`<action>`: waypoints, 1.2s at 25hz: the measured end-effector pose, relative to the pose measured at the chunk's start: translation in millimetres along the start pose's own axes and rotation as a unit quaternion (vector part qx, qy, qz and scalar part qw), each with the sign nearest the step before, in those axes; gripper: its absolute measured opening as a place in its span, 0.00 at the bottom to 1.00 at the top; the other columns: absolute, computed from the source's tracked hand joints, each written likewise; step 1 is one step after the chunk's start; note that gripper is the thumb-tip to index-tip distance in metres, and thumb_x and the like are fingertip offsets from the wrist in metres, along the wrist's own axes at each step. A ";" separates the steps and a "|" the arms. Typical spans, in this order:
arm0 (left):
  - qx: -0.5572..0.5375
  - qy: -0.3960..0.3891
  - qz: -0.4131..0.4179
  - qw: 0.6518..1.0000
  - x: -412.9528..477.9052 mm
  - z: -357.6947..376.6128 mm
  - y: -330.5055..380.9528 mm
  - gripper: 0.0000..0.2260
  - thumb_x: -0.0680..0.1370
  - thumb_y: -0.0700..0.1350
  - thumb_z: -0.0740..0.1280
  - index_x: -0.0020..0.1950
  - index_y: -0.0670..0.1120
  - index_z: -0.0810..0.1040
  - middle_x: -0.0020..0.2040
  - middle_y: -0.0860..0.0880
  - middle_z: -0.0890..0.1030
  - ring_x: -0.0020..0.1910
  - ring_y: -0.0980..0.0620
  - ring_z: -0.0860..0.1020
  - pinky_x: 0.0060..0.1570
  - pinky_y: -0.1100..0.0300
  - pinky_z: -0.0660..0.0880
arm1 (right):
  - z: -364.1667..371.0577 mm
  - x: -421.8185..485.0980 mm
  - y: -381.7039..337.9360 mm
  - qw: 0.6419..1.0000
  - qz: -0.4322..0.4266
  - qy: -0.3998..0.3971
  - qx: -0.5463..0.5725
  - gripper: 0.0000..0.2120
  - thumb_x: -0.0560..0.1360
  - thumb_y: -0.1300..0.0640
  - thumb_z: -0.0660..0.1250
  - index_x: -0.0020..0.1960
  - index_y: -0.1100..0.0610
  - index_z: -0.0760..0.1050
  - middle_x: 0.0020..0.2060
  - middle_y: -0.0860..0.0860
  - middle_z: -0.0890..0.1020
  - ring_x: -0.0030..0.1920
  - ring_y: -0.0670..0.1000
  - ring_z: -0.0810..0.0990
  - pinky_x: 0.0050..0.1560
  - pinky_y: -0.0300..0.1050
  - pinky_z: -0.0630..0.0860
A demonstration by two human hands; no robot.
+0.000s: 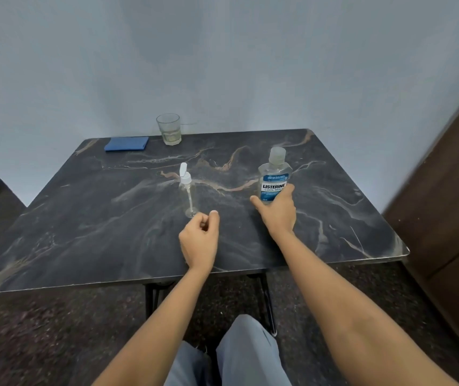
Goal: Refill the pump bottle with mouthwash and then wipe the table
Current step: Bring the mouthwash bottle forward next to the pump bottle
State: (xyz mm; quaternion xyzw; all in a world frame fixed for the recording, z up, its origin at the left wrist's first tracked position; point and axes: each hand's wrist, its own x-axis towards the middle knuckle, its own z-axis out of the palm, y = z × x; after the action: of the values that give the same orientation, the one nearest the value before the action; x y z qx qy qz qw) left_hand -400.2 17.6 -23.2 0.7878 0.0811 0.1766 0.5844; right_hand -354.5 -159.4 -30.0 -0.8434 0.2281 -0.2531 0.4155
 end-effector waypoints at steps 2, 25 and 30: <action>-0.022 0.029 -0.003 0.999 6.2 -13.1 -5.5 0.11 0.74 0.48 0.70 0.36 0.45 0.73 0.33 0.52 0.76 0.32 0.57 0.72 0.38 0.63 0.70 | -0.2 -2.8 -0.3 1.000 0.002 0.001 0.007 0.32 0.65 0.43 0.75 0.57 0.56 0.61 0.53 0.53 0.78 0.53 0.55 0.79 0.50 0.50 0.76; 0.085 -0.044 -0.011 0.995 66.8 -10.2 -38.2 0.07 0.76 0.46 0.65 0.54 0.52 0.76 0.44 0.54 0.82 0.46 0.52 0.80 0.48 0.52 0.77 | 82.0 -70.1 -133.9 0.961 -0.118 -0.110 0.226 0.18 0.68 0.51 0.75 0.53 0.53 0.72 0.50 0.47 0.75 0.50 0.42 0.73 0.50 0.32 0.69; 0.129 -0.047 0.008 0.991 72.2 -2.3 -48.3 0.17 0.77 0.51 0.64 0.65 0.54 0.73 0.56 0.53 0.81 0.56 0.53 0.78 0.58 0.50 0.76 | 87.5 -57.9 -135.8 0.957 -0.035 -0.041 0.285 0.10 0.67 0.54 0.77 0.42 0.55 0.78 0.38 0.45 0.82 0.42 0.42 0.79 0.42 0.31 0.72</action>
State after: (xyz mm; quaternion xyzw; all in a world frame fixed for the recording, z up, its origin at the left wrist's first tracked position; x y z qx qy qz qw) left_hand -330.6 58.5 -55.3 0.8647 0.0689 0.1321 0.4797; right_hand -321.4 1.0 21.0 -0.7075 0.0992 -0.2869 0.6381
